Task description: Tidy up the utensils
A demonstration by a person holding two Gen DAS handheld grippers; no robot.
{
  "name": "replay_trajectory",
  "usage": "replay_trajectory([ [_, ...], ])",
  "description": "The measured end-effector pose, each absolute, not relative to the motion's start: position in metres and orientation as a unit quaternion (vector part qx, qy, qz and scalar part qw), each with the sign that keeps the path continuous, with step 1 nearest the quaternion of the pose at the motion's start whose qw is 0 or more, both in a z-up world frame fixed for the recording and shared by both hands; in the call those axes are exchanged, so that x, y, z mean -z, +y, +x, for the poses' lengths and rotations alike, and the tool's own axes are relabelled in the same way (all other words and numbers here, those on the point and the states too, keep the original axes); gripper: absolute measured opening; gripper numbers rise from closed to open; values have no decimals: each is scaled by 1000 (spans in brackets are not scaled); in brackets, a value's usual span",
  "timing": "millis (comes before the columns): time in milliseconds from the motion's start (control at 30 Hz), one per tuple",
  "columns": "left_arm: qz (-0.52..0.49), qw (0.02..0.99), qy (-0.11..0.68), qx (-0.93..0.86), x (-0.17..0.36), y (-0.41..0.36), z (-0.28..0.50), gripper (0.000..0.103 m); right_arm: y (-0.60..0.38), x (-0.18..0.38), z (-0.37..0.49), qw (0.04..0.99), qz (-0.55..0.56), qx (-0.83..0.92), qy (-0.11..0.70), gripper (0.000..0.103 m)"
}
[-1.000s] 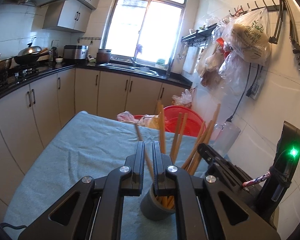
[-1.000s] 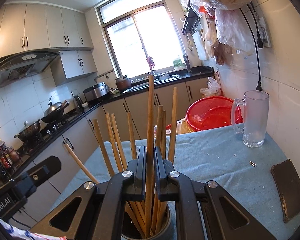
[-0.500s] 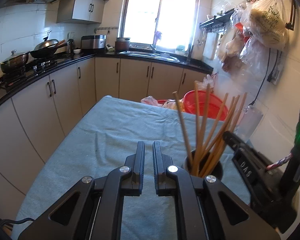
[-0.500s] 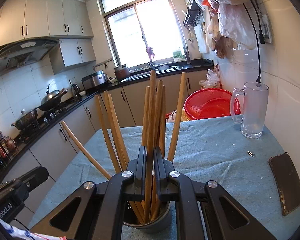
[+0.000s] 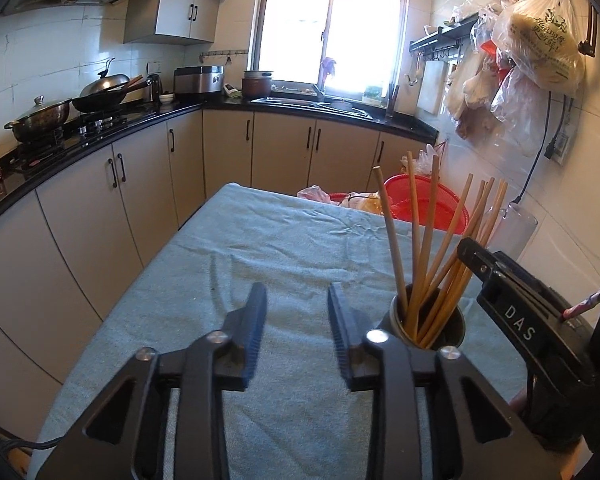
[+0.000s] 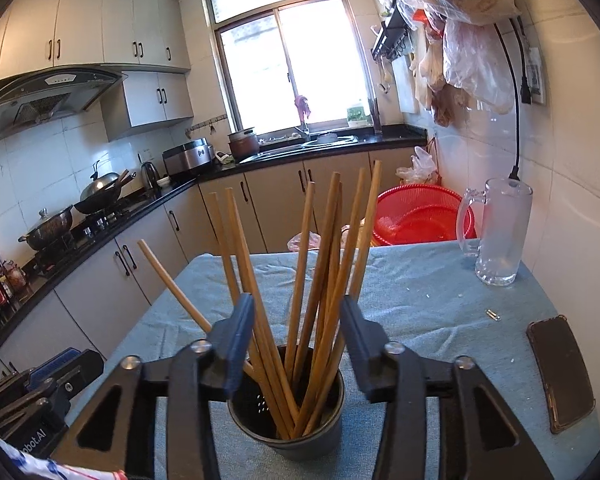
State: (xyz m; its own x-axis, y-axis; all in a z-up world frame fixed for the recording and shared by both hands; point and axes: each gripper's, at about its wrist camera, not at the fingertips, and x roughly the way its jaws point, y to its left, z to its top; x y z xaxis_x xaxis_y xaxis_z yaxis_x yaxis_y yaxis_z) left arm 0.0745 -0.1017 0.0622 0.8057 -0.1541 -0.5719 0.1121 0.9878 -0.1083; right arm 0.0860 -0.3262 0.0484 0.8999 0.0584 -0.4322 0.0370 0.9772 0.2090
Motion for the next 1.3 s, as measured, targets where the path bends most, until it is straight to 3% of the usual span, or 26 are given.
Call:
replay_trajectory([
  [167, -31, 950, 304, 57, -63, -94, 68, 46, -319, -55, 79, 971, 89, -8, 222, 57],
  [700, -39, 951, 307, 26, -69, -59, 24, 59, -304, -80, 24, 975, 63, 7, 213, 73],
  [1000, -11, 957, 291, -1, -66, -52, -13, 86, -309, -64, -21, 965, 65, 44, 251, 75],
  [1167, 1, 970, 242, -36, -71, -50, -42, 101, -304, -52, -44, 960, 52, 63, 268, 77],
  [1300, 7, 979, 195, -49, -77, -52, -67, 103, -301, -39, -57, 954, 40, 75, 289, 80],
])
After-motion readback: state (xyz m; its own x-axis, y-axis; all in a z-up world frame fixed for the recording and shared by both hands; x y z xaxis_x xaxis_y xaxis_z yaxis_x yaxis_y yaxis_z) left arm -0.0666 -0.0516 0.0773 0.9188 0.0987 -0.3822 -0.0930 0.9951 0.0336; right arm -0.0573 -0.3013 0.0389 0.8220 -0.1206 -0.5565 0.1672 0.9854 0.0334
